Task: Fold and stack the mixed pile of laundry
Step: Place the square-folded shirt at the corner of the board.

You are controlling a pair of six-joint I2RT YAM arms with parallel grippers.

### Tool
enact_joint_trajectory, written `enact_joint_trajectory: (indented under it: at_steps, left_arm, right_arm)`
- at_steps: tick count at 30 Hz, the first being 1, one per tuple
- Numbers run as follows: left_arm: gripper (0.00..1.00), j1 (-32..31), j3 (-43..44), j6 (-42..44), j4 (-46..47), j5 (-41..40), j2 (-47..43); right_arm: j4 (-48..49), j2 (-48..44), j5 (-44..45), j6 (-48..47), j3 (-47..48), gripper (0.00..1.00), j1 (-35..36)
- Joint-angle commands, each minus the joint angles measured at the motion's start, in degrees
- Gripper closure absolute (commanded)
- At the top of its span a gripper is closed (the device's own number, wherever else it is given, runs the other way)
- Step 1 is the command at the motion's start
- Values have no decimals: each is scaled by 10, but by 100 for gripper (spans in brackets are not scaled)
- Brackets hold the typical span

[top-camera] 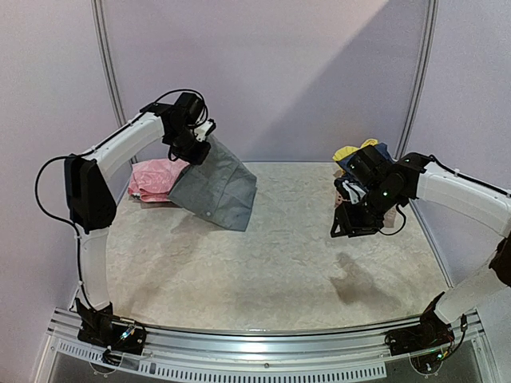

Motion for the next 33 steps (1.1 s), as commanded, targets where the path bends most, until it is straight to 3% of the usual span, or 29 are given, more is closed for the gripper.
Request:
enact_joint_trajectory:
  at_steps: [1, 9, 33]
  left_arm:
    - [100, 23, 48, 38, -12, -20, 19]
    - [100, 59, 91, 57, -18, -34, 19]
    - [100, 161, 136, 43, 18, 33, -21]
  right_arm:
    - [-6, -11, -7, 4, -10, 46, 3]
    - [-12, -1, -12, 2, -6, 46, 3]
    - [-19, 72, -31, 5, 47, 46, 12]
